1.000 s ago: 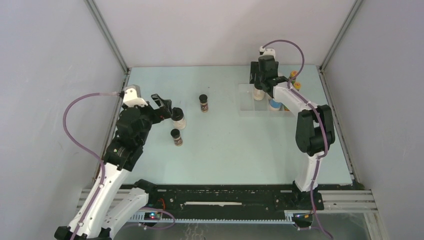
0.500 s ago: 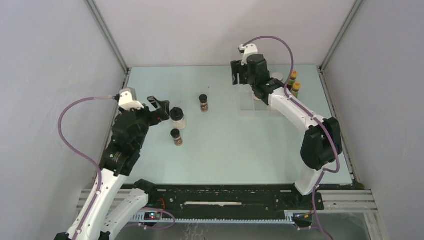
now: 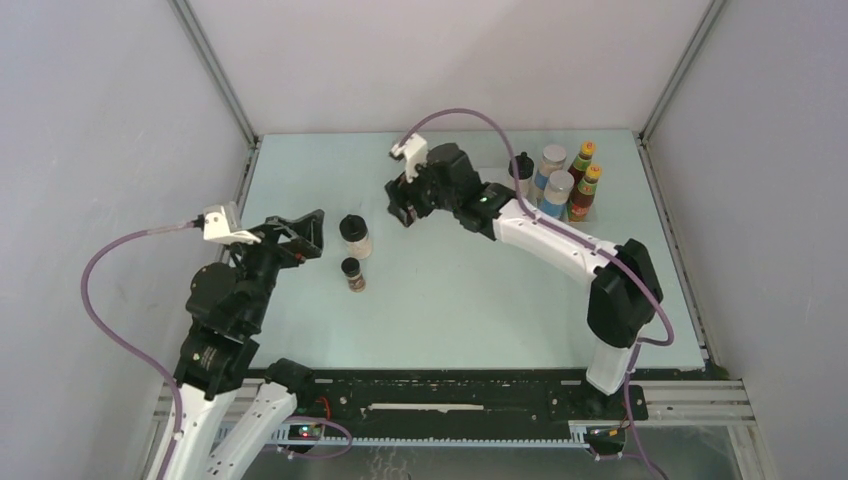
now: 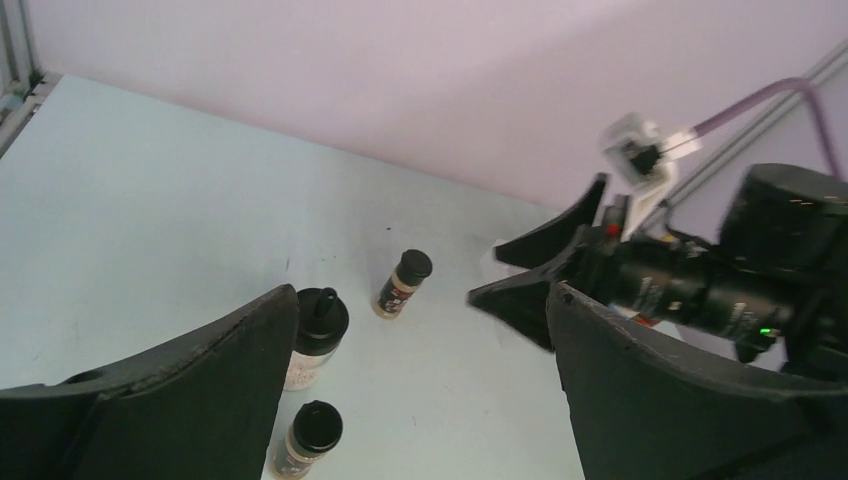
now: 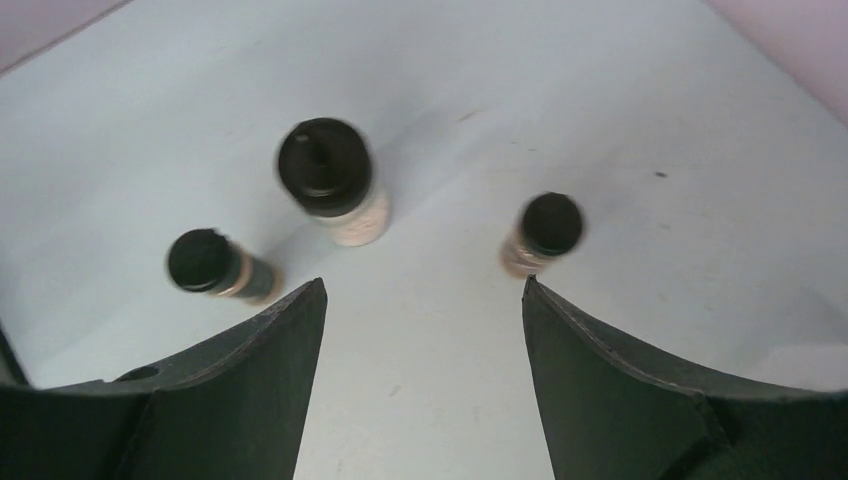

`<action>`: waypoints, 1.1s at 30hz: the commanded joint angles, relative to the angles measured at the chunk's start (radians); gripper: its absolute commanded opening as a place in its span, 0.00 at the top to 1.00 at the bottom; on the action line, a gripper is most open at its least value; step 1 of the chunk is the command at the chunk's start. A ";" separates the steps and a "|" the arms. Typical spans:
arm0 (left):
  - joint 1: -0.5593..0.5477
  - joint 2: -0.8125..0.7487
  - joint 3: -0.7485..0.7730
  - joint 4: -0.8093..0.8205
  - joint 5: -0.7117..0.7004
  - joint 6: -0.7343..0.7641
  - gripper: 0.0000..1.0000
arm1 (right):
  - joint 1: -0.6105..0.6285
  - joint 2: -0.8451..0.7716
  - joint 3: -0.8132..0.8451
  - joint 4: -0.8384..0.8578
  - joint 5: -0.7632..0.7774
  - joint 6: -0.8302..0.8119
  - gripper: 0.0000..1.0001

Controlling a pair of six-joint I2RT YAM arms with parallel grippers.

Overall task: Organize the condiment bottles
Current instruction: Pick up the bottle from the center of the board.

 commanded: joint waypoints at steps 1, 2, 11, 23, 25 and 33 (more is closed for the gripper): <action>0.004 -0.044 -0.030 0.021 0.071 0.013 0.02 | 0.072 0.058 0.077 -0.041 -0.070 -0.040 0.20; 0.004 -0.053 -0.032 0.023 0.082 0.014 0.02 | 0.086 0.070 0.088 -0.047 -0.079 -0.045 0.20; 0.004 -0.111 -0.037 0.022 0.146 0.038 0.01 | 0.173 0.201 0.223 -0.095 -0.106 -0.063 0.19; 0.004 -0.153 -0.050 0.053 0.245 0.064 0.01 | 0.169 0.332 0.352 -0.115 -0.127 -0.073 0.18; 0.004 -0.154 -0.051 0.057 0.257 0.072 0.01 | 0.165 0.352 0.373 -0.117 -0.132 -0.074 0.17; 0.004 -0.171 -0.056 0.073 0.276 0.097 0.01 | 0.145 0.431 0.477 -0.147 -0.140 -0.083 0.13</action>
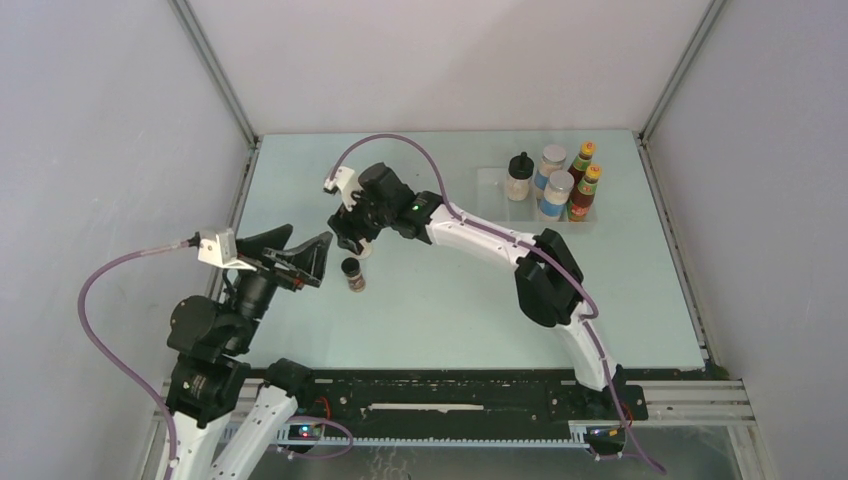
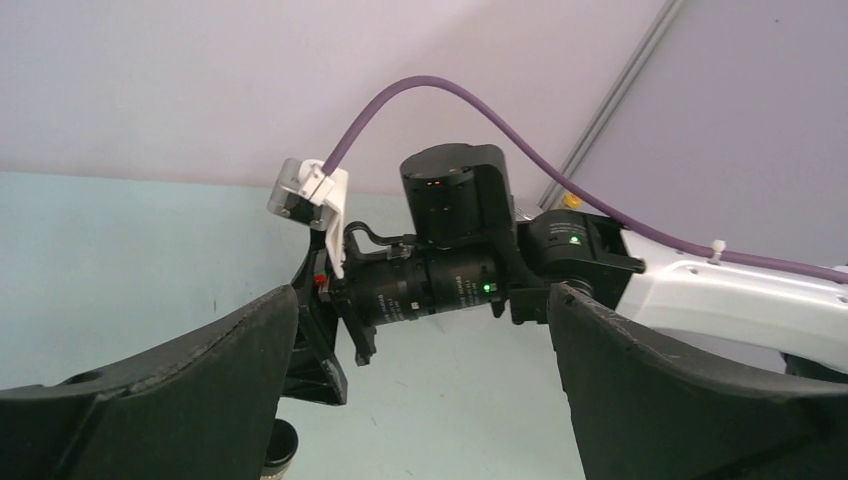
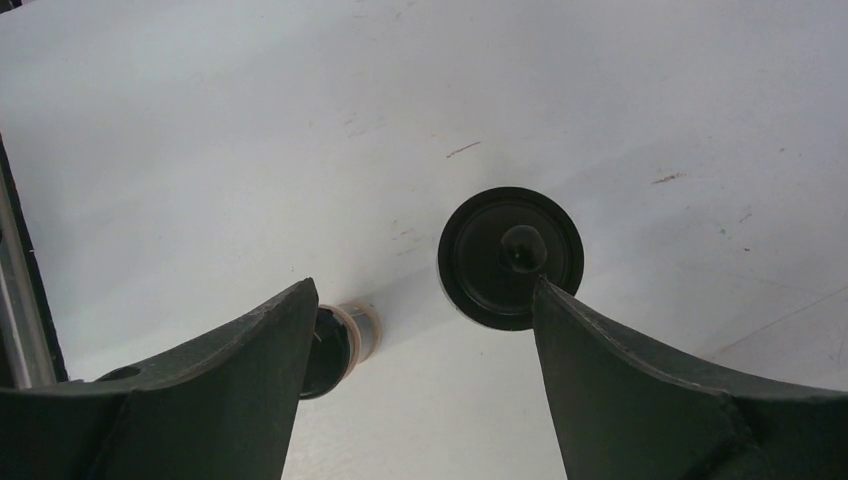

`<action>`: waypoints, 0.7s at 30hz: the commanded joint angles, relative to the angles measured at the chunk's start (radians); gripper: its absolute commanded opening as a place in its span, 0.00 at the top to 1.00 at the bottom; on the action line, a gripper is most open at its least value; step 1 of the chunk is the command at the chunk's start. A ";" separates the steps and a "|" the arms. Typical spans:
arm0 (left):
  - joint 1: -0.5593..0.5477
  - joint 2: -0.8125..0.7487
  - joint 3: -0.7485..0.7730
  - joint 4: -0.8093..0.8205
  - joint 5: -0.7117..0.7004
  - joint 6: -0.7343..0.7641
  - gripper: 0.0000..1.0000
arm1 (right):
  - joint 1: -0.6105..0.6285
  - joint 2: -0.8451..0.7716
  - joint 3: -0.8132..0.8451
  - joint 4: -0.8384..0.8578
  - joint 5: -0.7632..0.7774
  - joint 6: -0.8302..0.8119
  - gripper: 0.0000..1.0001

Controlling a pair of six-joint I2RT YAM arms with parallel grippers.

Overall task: Organize the condiment bottles
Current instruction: Pick up the bottle from the center of the board.

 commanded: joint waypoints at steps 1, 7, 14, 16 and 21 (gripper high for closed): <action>0.004 -0.016 -0.021 0.040 0.040 0.038 0.01 | -0.019 0.029 0.083 -0.017 -0.012 -0.021 0.12; 0.004 -0.023 -0.019 0.050 0.050 0.039 0.01 | -0.040 0.052 0.126 -0.027 -0.019 -0.023 0.06; 0.004 -0.019 -0.023 0.073 0.068 0.030 0.01 | -0.058 0.077 0.156 -0.038 -0.039 -0.028 0.03; 0.005 -0.021 -0.023 0.078 0.074 0.030 0.01 | -0.063 0.087 0.168 -0.044 -0.055 -0.028 0.01; 0.004 -0.023 -0.027 0.084 0.078 0.030 0.01 | -0.069 0.118 0.205 -0.055 -0.090 -0.026 0.00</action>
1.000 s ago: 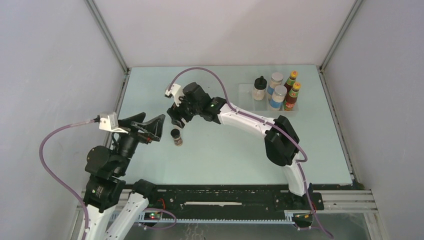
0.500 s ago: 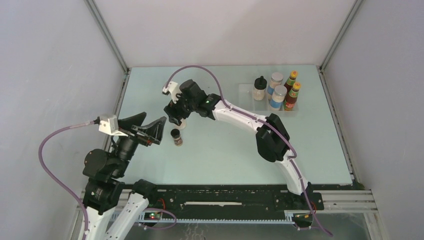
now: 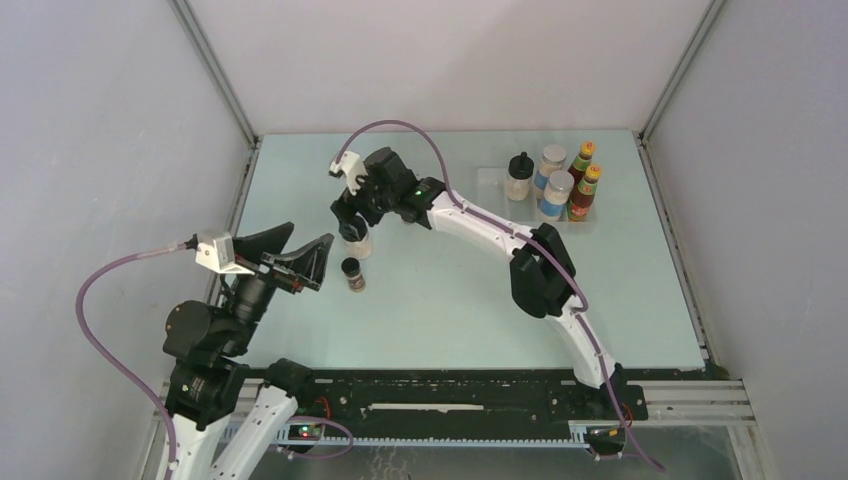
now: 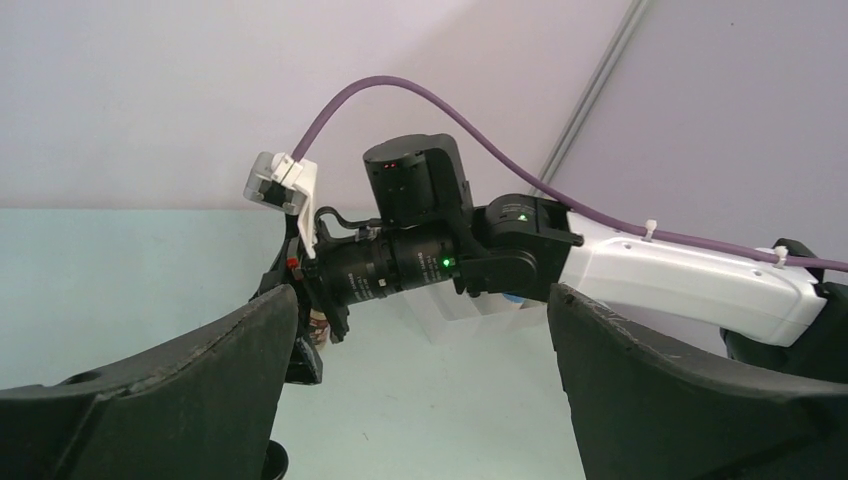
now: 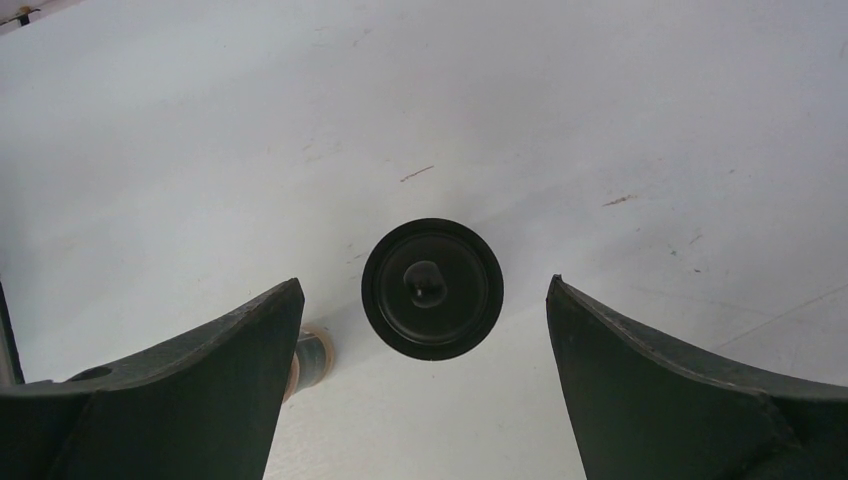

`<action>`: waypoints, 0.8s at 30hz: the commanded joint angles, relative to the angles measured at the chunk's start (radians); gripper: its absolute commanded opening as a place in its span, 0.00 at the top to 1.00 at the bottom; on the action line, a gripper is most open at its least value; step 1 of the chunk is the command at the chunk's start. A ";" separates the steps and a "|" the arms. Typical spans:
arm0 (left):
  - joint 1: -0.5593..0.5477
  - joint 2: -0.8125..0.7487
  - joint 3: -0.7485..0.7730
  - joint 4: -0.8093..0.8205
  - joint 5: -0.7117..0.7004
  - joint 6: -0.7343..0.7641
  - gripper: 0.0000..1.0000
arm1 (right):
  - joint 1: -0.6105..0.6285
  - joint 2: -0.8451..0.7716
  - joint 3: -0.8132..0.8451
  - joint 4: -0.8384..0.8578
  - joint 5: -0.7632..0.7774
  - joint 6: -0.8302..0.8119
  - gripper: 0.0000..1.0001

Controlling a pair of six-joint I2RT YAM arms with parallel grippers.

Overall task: Organize the condiment bottles
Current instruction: Pick up the bottle from the center of the board.

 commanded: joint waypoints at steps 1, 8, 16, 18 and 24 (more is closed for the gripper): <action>0.004 -0.007 -0.027 0.046 0.026 0.013 0.01 | -0.009 0.034 0.062 -0.014 -0.044 -0.011 0.00; 0.004 -0.003 -0.025 0.049 0.025 0.015 0.01 | -0.013 0.068 0.096 -0.024 -0.063 -0.009 0.00; 0.004 -0.003 -0.025 0.054 0.025 0.018 0.01 | -0.015 0.104 0.136 -0.038 -0.078 -0.007 0.00; 0.004 -0.003 -0.025 0.055 0.025 0.019 0.01 | -0.015 0.110 0.143 -0.039 -0.082 -0.008 0.00; 0.004 -0.001 -0.028 0.062 0.026 0.019 0.01 | -0.019 0.122 0.153 -0.045 -0.083 -0.008 0.00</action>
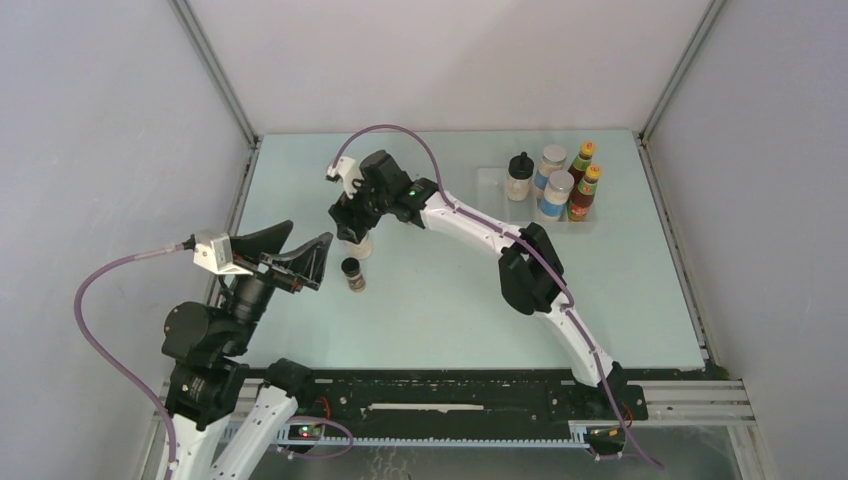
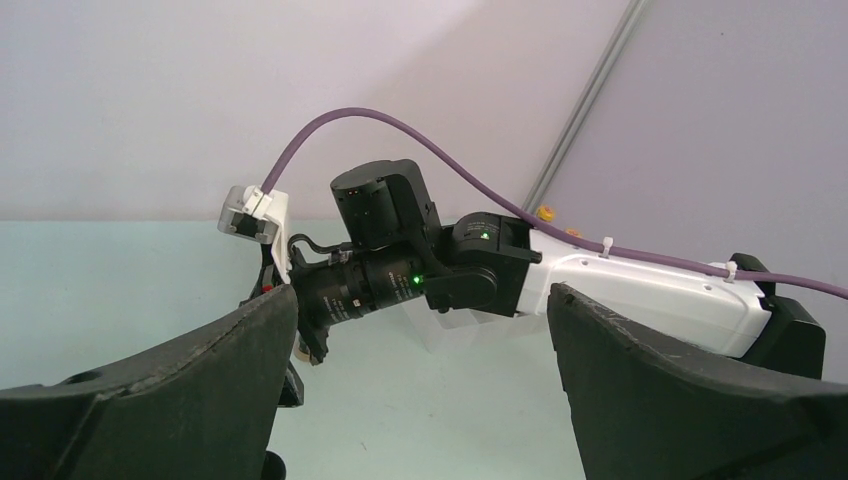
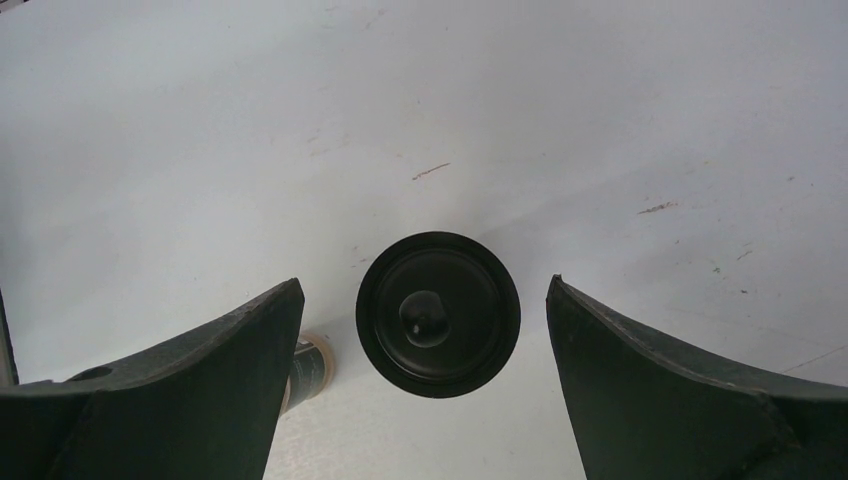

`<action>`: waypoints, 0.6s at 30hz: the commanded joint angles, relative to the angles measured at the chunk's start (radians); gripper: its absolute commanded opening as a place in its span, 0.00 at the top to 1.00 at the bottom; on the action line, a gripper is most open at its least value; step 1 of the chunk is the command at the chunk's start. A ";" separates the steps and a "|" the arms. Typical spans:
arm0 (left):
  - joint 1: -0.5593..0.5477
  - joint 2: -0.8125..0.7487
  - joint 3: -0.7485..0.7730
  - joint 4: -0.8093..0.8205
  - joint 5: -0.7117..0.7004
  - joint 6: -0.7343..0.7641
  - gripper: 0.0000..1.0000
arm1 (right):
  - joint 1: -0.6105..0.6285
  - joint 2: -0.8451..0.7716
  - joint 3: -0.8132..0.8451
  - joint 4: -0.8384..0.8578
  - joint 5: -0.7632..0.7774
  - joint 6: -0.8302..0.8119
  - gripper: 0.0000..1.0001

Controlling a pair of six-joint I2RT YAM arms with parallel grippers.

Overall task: Organize the condiment bottles
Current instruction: Pick up the bottle from the center of the board.

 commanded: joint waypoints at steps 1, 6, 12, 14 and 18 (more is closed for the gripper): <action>0.004 -0.001 -0.028 0.038 0.024 0.019 0.01 | -0.011 0.014 0.048 -0.006 -0.020 -0.006 0.00; 0.004 -0.002 -0.034 0.047 0.024 0.017 0.01 | -0.016 0.019 0.049 -0.003 -0.023 -0.006 0.00; 0.004 0.001 -0.040 0.058 0.025 0.019 0.01 | -0.021 0.022 0.054 0.000 -0.027 -0.007 0.00; 0.004 0.005 -0.039 0.061 0.027 0.019 0.01 | -0.024 0.026 0.062 -0.005 -0.025 -0.007 0.00; 0.004 0.009 -0.040 0.063 0.028 0.021 0.01 | -0.027 0.039 0.082 -0.016 -0.031 -0.008 0.00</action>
